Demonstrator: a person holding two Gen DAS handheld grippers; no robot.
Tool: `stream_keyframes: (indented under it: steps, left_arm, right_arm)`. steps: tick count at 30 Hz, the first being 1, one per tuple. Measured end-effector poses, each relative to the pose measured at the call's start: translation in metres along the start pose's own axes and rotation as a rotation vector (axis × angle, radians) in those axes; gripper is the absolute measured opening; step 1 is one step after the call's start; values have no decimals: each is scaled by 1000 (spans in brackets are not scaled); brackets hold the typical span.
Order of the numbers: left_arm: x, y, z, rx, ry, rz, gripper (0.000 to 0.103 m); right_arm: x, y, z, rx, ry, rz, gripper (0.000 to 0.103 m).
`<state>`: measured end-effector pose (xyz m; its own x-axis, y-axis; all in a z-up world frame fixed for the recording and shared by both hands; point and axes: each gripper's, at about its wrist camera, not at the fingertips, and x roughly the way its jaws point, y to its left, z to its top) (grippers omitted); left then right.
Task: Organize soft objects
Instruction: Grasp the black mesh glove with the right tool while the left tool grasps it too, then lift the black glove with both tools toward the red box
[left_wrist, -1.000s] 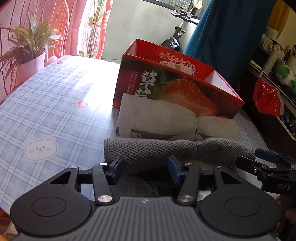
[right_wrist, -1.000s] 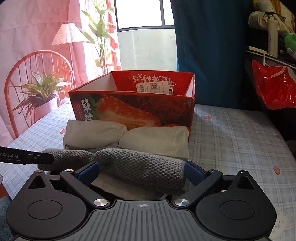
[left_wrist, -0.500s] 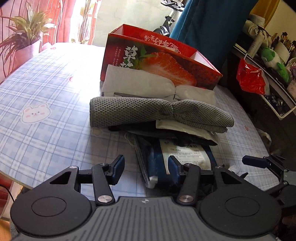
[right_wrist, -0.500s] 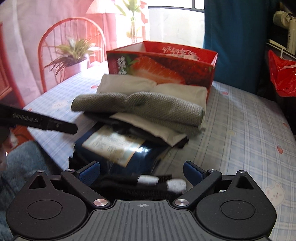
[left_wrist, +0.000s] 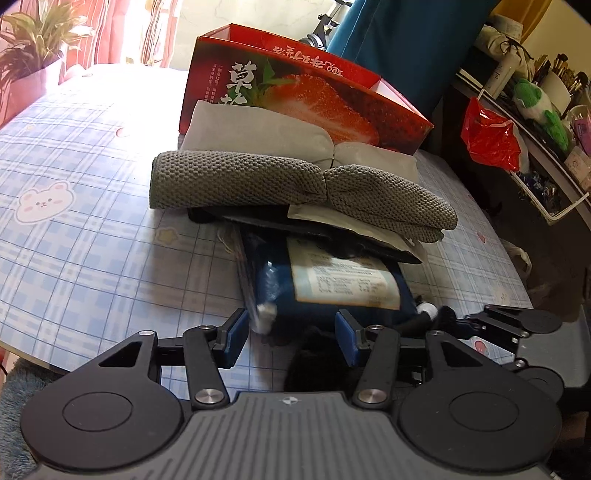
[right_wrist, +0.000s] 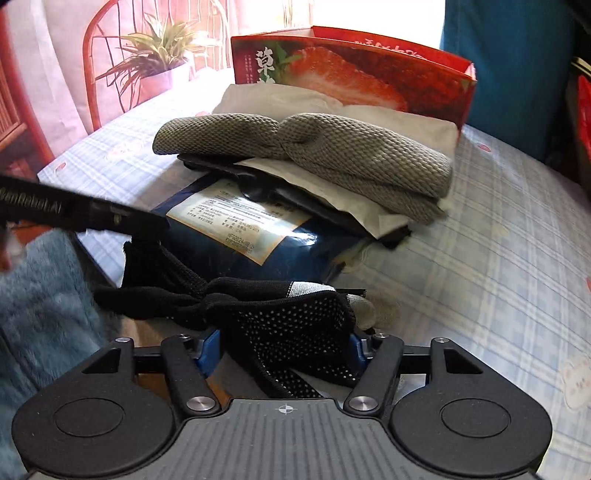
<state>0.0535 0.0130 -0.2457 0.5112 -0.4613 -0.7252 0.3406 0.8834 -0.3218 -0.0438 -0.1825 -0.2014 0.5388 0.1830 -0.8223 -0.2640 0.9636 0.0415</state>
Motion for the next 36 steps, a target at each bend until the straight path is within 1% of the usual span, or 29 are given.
stream_keyframes:
  steps: [6,8,11,13,14,16,17,20,22,24,28,31,34,36]
  left_arm:
    - [-1,3,-1,5,7,-37,54]
    - [2,1,-4,16,30,-35,56]
    - [13,-2,-10,32,84,-22,56]
    - [16,-2,-12,33,81,-17,56]
    - [16,-2,-12,29,79,-16,55]
    - [16,2,-12,21,68,-18,48]
    - [16,2,-12,24,65,-14,40]
    - [17,1,-12,30,65,-19,33]
    - [16,1,-12,35,64,-17,33]
    - [16,1,-11,29,62,-18,33]
    - [17,1,-12,28,61,-18,33]
    - [18,2,-12,22,57,-24,32]
    - [19,0,-11,35,57,-19,32]
    - [20,-2,-10,40,59,-13,32]
  right_arm:
    - [10,2,7,41,-20,11,58]
    - [11,1,7,49,-26,14,59]
    - [11,-1,5,62,-35,20,59]
    - [11,-1,6,64,-39,22,59]
    - [11,-1,6,64,-41,21,59]
    - [10,-1,6,60,-44,18,59]
    - [9,0,5,57,-44,15,59]
    - [4,4,1,35,-44,-14,64]
    - [-1,3,-3,21,-44,-43,69]
    - [-5,-1,-6,34,-50,-54,69]
    - [-4,-9,-7,76,-59,-36,69]
    - [4,-4,-3,33,-64,-30,70]
    - [12,3,1,-1,-61,-28,74]
    - [14,7,1,-28,-60,-28,73]
